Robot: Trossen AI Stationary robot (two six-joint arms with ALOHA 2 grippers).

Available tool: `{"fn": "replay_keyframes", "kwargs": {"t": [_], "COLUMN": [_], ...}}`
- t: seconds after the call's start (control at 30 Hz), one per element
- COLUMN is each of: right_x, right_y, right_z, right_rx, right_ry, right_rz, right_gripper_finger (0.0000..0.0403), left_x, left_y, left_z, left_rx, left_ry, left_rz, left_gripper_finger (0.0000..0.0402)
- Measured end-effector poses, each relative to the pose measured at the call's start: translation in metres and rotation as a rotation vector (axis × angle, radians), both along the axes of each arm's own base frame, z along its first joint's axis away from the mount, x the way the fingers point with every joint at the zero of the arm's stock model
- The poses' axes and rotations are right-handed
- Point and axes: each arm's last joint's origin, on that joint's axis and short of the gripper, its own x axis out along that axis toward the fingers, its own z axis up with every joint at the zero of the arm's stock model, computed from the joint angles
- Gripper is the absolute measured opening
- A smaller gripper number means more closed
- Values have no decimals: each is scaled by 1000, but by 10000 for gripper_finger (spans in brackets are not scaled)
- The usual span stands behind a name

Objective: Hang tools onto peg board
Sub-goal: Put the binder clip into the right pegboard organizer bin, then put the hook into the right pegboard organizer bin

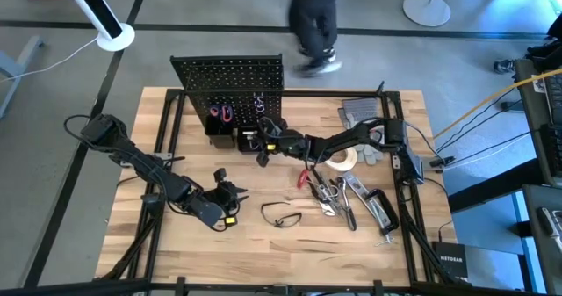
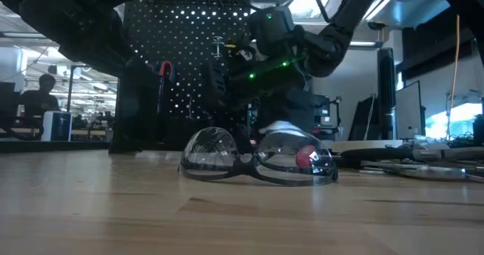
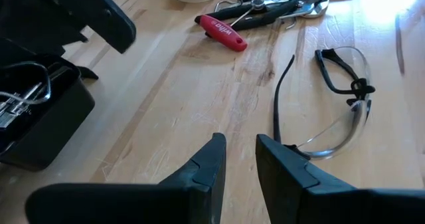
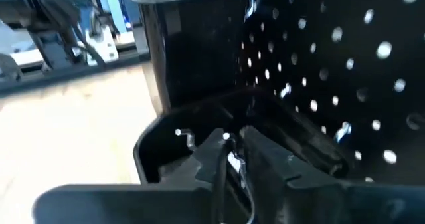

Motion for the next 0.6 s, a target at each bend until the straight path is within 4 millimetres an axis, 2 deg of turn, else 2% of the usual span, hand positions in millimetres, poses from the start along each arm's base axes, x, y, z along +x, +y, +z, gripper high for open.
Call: {"fn": "replay_keyframes", "kwargs": {"t": [0.17,0.27,0.43,0.6], "right_x": [-1,-2,-16,-44], "right_y": [0,2,6,33], "right_z": [-2,4,32,69], "right_rx": [3,12,52,108], "right_ry": [26,43,151,325], "right_rz": [1,28,106,235], "right_gripper_finger": [119,146,168,170], "left_x": [0,0,0,0], "left_y": [0,0,0,0], "left_z": [0,0,0,0], "left_rx": [-2,-7,-8,-7], "left_ry": [0,-1,-2,-2], "left_rz": [-2,0,1,1], "left_gripper_finger": [72,72,72,72]}}
